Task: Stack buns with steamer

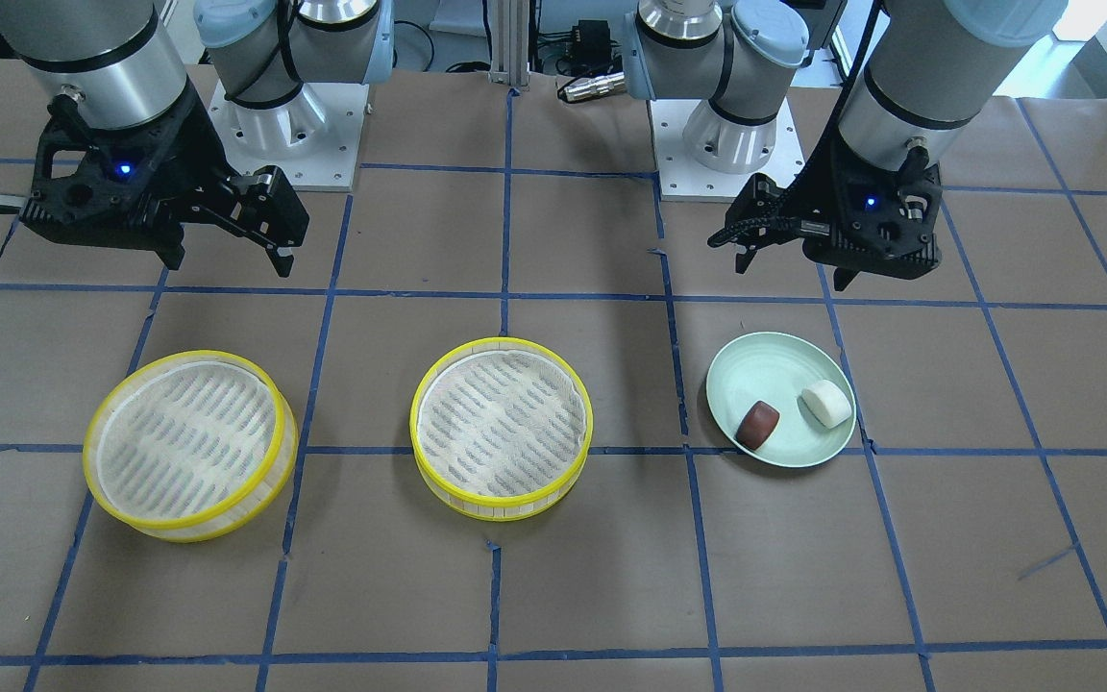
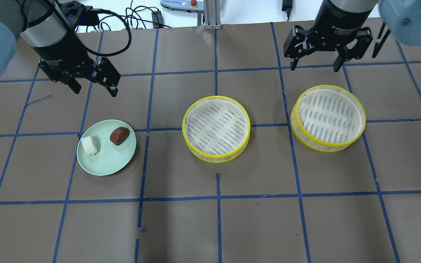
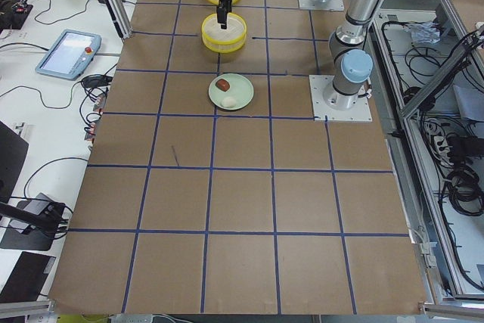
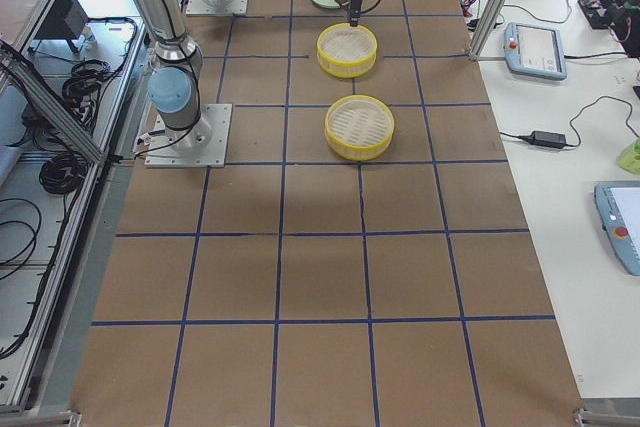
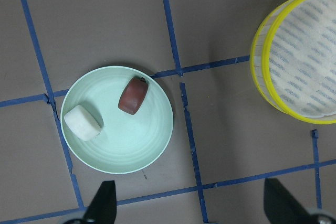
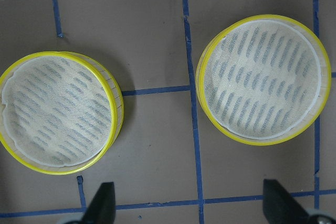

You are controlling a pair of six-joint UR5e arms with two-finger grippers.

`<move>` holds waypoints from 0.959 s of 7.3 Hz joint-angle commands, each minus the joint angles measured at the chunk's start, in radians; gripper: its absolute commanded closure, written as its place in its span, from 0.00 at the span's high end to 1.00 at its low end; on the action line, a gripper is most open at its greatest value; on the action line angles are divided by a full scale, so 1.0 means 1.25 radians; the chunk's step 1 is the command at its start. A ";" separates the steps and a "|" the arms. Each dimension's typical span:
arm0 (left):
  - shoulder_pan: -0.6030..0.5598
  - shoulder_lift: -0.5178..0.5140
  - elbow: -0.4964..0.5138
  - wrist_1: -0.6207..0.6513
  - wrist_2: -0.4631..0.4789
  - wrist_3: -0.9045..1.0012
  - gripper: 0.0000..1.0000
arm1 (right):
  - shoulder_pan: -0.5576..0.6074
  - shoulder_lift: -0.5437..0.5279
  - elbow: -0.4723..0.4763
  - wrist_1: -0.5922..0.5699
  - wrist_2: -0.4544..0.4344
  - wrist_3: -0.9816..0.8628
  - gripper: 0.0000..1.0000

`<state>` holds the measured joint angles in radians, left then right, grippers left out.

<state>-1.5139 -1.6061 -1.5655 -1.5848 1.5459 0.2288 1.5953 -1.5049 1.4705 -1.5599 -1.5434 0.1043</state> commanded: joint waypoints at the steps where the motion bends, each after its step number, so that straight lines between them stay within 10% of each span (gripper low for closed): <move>1: 0.000 0.001 -0.003 0.000 0.000 -0.001 1.00 | 0.000 0.000 0.000 0.001 -0.001 0.001 1.00; 7: 0.107 -0.021 -0.133 0.072 0.010 0.087 0.97 | -0.105 0.011 0.002 0.006 -0.013 -0.176 1.00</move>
<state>-1.4365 -1.6135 -1.6692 -1.5559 1.5572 0.3209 1.5373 -1.4986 1.4715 -1.5567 -1.5596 0.0014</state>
